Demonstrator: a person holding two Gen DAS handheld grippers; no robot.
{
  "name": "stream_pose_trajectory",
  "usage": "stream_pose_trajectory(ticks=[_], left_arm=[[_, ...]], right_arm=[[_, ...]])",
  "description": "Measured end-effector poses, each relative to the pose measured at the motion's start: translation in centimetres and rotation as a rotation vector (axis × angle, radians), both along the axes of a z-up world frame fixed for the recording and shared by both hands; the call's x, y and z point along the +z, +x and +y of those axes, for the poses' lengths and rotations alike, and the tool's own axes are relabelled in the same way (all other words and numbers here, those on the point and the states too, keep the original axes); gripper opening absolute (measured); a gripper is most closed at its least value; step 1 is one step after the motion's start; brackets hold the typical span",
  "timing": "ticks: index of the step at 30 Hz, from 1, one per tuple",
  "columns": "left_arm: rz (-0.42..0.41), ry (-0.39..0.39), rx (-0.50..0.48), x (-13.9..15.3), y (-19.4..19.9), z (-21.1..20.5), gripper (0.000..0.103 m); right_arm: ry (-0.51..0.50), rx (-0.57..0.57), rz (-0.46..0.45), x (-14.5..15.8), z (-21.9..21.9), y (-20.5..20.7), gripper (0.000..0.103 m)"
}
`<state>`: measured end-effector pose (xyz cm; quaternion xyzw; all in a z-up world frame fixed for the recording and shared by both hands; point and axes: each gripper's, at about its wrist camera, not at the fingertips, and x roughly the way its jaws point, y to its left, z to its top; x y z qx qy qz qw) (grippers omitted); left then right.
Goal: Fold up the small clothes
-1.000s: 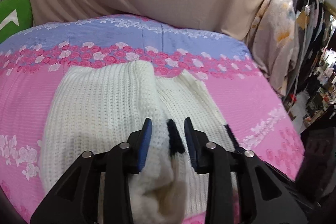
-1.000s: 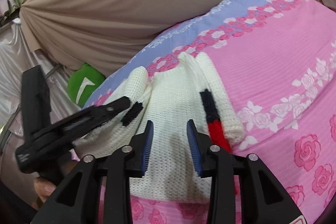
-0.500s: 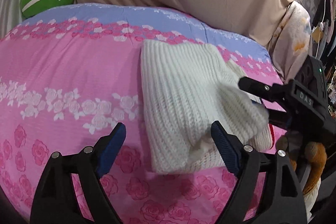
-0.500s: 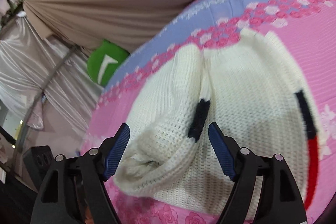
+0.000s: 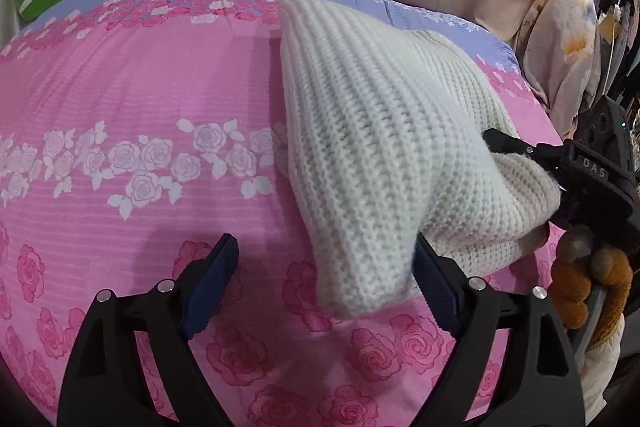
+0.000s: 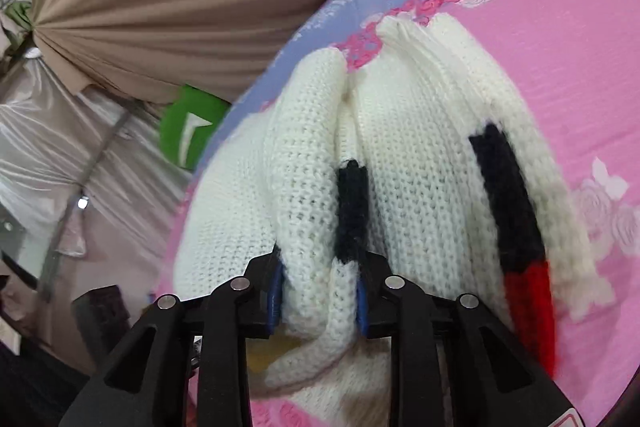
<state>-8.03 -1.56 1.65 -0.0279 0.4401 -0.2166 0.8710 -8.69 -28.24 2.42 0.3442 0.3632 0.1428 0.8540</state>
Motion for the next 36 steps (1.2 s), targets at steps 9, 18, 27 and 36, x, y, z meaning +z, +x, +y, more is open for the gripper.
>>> stream_pose_trajectory(ticks=[9,18,27,36], left_arm=[[-0.15,-0.121,0.014,6.4,-1.7,1.7,0.088],[-0.038,-0.078,0.074,3.0,1.3,0.6,0.085],[0.035,-0.061,-0.037,0.5,0.1,-2.4,0.086],[0.022,-0.053,-0.021,1.0,0.0,-2.3,0.085]], right_arm=[[-0.06,0.021,-0.084,3.6,2.6,-4.8,0.085],[-0.055,-0.062,-0.15,3.6,2.3,-5.5,0.017],[-0.047,-0.15,0.027,-2.6,-2.5,-9.0,0.016],[-0.104,-0.081,-0.067,2.5,-3.1,-7.4,0.061]])
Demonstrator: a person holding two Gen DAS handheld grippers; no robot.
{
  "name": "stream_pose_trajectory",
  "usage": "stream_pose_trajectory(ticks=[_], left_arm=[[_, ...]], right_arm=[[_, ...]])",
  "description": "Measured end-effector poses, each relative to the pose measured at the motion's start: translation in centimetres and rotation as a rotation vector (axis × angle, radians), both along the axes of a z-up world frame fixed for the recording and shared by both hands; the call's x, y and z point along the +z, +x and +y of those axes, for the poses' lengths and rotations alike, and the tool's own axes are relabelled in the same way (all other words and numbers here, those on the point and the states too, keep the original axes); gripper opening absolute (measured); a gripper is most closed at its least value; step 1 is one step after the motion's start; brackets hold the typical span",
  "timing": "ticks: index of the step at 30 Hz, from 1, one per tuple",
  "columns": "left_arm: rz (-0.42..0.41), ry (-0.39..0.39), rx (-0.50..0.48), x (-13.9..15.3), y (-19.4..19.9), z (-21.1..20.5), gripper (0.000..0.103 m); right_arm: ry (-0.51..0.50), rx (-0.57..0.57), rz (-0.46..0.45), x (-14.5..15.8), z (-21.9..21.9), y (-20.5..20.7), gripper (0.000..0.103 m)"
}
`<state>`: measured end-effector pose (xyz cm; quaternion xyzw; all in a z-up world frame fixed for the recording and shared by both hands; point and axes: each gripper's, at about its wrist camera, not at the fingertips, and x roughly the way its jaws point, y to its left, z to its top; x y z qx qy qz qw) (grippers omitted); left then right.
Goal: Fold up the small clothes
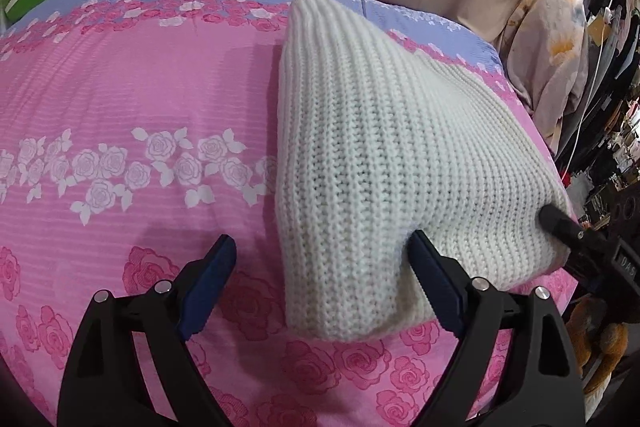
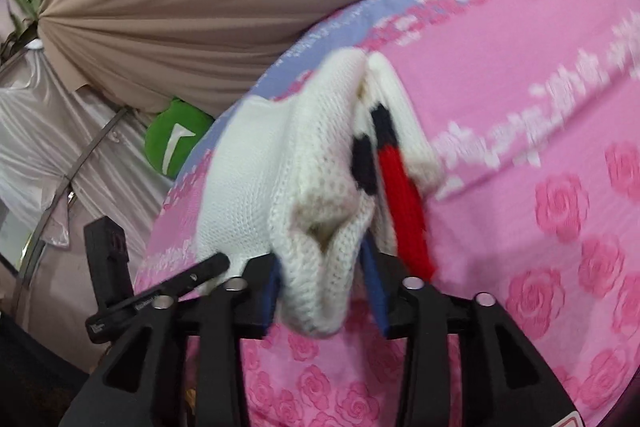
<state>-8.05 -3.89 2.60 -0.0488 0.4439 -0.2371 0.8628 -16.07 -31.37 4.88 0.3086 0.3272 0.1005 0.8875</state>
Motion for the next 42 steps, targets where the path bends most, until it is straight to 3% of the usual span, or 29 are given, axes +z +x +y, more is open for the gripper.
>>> stream_pose_trajectory(ticks=[3,7,13,14,15,16,18,20,22,24,27,29,30,32,35,39,42], left_arm=[[-0.045,-0.004,0.001,1.6,-0.4,0.1,0.084],[-0.1,-0.001,0.018,3.4,-0.2,0.3,0.085],[-0.097,0.005,0.039,3.1,1.5,-0.7,0.085],[-0.084,0.007,0.04,2.7,1.9,-0.9,0.085],[-0.071,0.006,0.041,2.3,2.1,-1.1,0.085],[-0.06,0.005,0.045,2.1,2.3,-1.2,0.085],[-0.063,-0.002,0.058,2.5,2.5,-1.3,0.084],[-0.112,-0.004,0.072,3.8,2.2,-1.2,0.083],[-0.151,-0.001,0.073,4.7,2.1,-1.4,0.084],[-0.144,0.021,0.065,4.4,2.7,-2.2,0.086],[-0.091,0.085,0.06,1.6,4.5,-4.0,0.086],[-0.057,0.052,0.065,0.4,5.1,-3.8,0.087],[-0.055,0.046,0.066,0.4,5.1,-3.7,0.089],[-0.063,0.061,0.062,0.8,4.9,-3.6,0.089],[-0.093,0.071,0.067,2.0,4.0,-3.1,0.088],[-0.124,0.039,0.044,4.1,1.7,-2.7,0.086],[-0.13,0.056,-0.001,4.2,0.0,-3.3,0.087]], right_arm=[[-0.042,0.007,-0.01,0.9,-0.3,2.0,0.065],[0.088,0.07,0.008,0.1,-1.4,4.2,0.065],[0.072,0.068,0.078,-1.2,-1.2,8.2,0.066],[0.068,0.077,0.075,-1.2,-1.0,8.7,0.06],[0.049,0.087,0.07,-0.8,-0.7,9.2,0.033],[0.019,0.099,0.077,-0.2,-0.2,9.8,0.019],[-0.022,0.137,-0.006,2.9,0.8,9.8,0.015],[-0.068,0.171,-0.155,7.3,1.7,8.5,0.014],[-0.078,0.194,-0.253,9.7,1.7,7.7,0.014],[-0.107,0.142,-0.189,8.0,0.6,9.2,0.014],[-0.159,0.062,0.126,-0.2,-1.2,13.5,0.015],[0.004,0.06,0.07,-1.7,-2.9,12.4,0.013],[0.017,0.05,0.063,-1.2,-3.2,11.8,0.016],[-0.04,-0.003,0.033,0.7,-3.1,9.7,0.024],[-0.127,-0.034,-0.056,3.9,-1.9,6.0,0.024],[-0.171,0.11,-0.131,5.5,1.7,1.9,0.024],[-0.168,0.228,-0.067,3.1,4.8,0.5,0.024]])
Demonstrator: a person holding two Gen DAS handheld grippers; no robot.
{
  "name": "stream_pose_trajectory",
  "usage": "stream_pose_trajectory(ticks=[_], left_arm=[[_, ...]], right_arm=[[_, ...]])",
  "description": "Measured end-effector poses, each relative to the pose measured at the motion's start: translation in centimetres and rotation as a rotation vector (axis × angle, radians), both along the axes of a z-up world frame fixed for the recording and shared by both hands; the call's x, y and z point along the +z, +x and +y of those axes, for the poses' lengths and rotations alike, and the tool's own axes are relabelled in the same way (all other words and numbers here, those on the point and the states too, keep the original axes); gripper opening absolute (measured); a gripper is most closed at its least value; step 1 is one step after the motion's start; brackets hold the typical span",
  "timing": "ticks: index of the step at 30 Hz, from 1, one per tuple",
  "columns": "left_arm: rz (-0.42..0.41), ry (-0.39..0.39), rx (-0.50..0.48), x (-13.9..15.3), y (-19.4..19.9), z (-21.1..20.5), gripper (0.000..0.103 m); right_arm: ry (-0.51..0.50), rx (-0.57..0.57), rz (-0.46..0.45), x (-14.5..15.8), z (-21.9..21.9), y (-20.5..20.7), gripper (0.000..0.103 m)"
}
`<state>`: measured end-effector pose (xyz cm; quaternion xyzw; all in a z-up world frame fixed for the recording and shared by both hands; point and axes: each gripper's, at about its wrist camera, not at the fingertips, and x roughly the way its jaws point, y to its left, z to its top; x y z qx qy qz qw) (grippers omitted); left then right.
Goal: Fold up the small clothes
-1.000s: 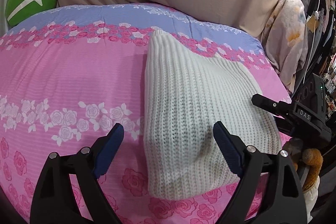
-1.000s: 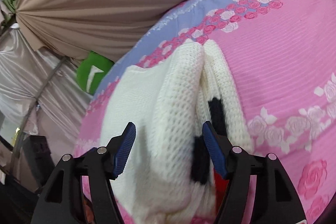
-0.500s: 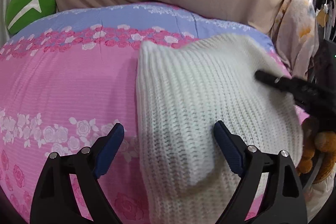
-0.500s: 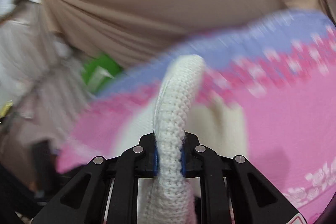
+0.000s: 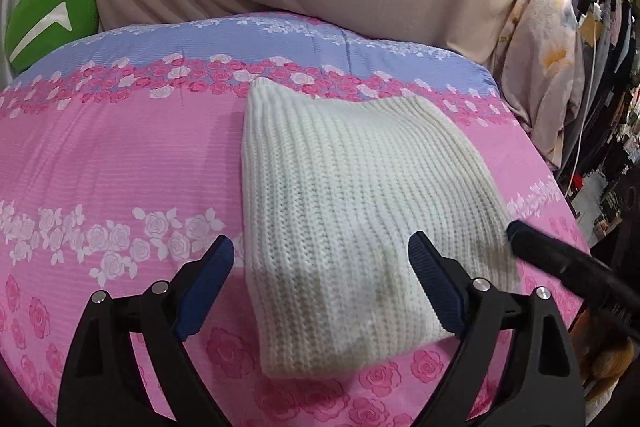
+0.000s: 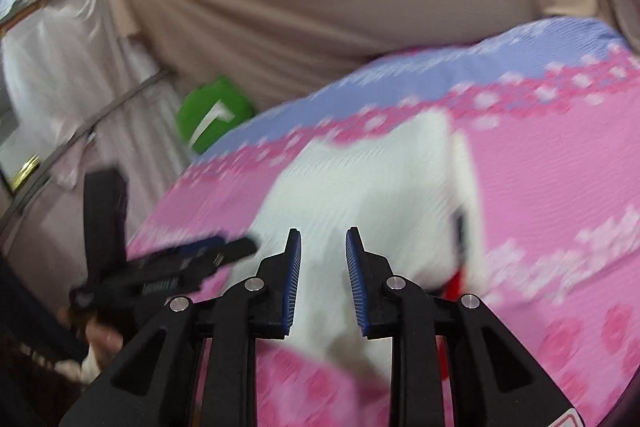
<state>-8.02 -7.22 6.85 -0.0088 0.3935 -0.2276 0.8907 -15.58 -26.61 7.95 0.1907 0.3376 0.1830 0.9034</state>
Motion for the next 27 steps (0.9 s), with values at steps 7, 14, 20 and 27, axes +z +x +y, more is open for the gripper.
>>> stream_pose_trajectory(ticks=[7,14,20,27], left_arm=[[0.114,0.065,0.018,-4.7,0.5,0.2,0.088],[0.1,0.076,0.033,-5.1,0.0,0.3,0.089],[0.085,0.063,0.048,-4.5,-0.3,1.0,0.089],[0.067,0.054,0.053,-3.8,-0.6,1.2,0.089]], right_arm=[[0.037,-0.179,0.049,-2.7,-2.1,-3.7,0.019],[0.026,-0.205,0.127,-5.2,-2.1,-3.3,0.044],[0.081,-0.19,0.116,-5.6,-0.9,-1.5,0.041],[0.078,-0.226,-0.075,-0.3,-0.4,-3.1,0.015]])
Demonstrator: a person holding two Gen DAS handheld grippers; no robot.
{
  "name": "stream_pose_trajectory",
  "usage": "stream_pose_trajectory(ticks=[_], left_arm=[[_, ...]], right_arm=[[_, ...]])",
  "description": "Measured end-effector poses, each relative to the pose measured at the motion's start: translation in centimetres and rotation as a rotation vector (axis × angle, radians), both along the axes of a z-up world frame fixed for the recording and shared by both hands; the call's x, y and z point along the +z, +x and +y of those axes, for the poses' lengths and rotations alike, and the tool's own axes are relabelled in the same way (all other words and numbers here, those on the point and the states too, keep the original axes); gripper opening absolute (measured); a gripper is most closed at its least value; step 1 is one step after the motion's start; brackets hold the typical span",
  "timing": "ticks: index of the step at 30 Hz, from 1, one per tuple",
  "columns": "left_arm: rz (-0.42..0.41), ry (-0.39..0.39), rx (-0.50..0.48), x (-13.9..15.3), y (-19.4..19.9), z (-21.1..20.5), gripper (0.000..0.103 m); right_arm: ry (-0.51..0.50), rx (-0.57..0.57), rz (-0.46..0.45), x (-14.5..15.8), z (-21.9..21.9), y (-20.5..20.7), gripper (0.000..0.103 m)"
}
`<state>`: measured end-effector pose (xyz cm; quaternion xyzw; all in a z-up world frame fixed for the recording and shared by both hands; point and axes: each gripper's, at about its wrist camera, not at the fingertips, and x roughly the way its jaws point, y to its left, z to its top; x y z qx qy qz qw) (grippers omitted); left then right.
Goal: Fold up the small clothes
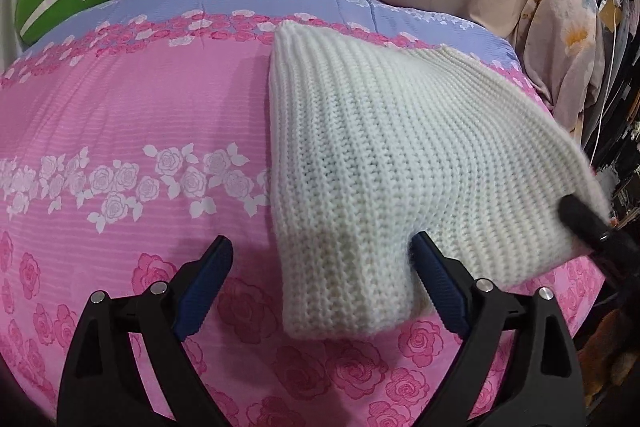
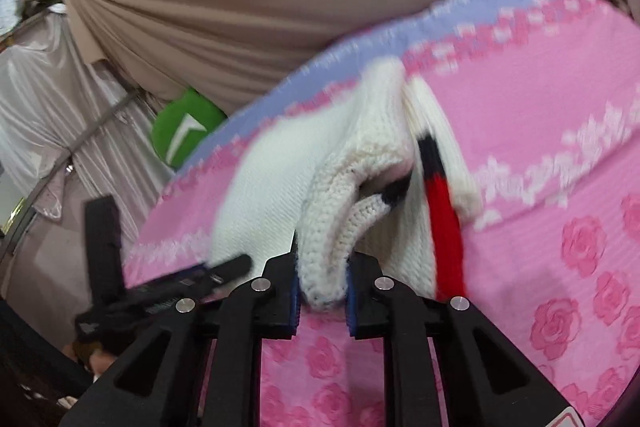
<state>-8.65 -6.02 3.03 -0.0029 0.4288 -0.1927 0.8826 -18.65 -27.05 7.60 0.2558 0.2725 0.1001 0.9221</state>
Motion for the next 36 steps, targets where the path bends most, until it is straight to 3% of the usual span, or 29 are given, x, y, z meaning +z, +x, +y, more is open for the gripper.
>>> stream_pose_trajectory(ticks=[3,5,6,7,9,12,16,21,23,27,29,33,34,36], left_arm=[[0.017,0.005,-0.009,-0.8,0.5,-0.3,0.089],[0.036,0.014,-0.01,-1.8,0.8,-0.7,0.089],[0.04,0.012,-0.01,-2.1,0.9,-0.7,0.09],[0.029,0.021,-0.009,-2.1,0.8,-0.8,0.09],[0.025,0.028,-0.014,-1.9,0.6,-0.8,0.09],[0.03,-0.006,-0.025,-0.6,0.2,-0.3,0.086],[-0.08,-0.039,-0.01,3.3,-1.0,0.7,0.085],[-0.142,-0.068,0.001,5.8,-0.5,1.0,0.085],[-0.137,-0.078,0.001,6.0,0.1,0.6,0.085],[-0.152,-0.08,-0.003,6.1,0.9,-0.7,0.085],[-0.138,-0.055,0.007,5.4,1.7,-1.2,0.085],[-0.056,0.004,0.046,2.1,3.8,-0.9,0.087],[-0.042,-0.009,0.044,1.5,4.0,-0.5,0.089],[-0.023,-0.047,0.038,0.8,4.3,0.2,0.091]], right_arm=[[-0.03,-0.03,0.029,-0.5,-0.9,0.2,0.014],[-0.042,-0.088,0.159,-3.9,-2.2,1.8,0.014],[-0.002,-0.093,0.211,-5.9,-3.0,2.4,0.013],[0.094,-0.086,0.204,-6.7,-4.0,2.2,0.012],[0.105,-0.087,0.198,-6.0,-4.3,1.9,0.013],[0.037,-0.086,0.211,-5.6,-3.6,2.1,0.015],[0.03,-0.082,0.207,-4.7,-3.4,1.4,0.023],[-0.043,-0.128,0.156,-1.7,-3.7,-0.2,0.032],[-0.081,-0.114,0.101,0.6,-2.8,-0.2,0.032],[-0.155,0.019,-0.003,4.0,1.0,2.1,0.032],[-0.188,0.068,-0.007,3.9,2.9,4.0,0.032],[-0.193,0.071,0.098,0.3,2.7,7.3,0.031],[-0.2,0.033,0.135,-0.9,1.8,7.6,0.028],[-0.141,-0.011,0.168,-2.8,-0.8,7.3,0.001]])
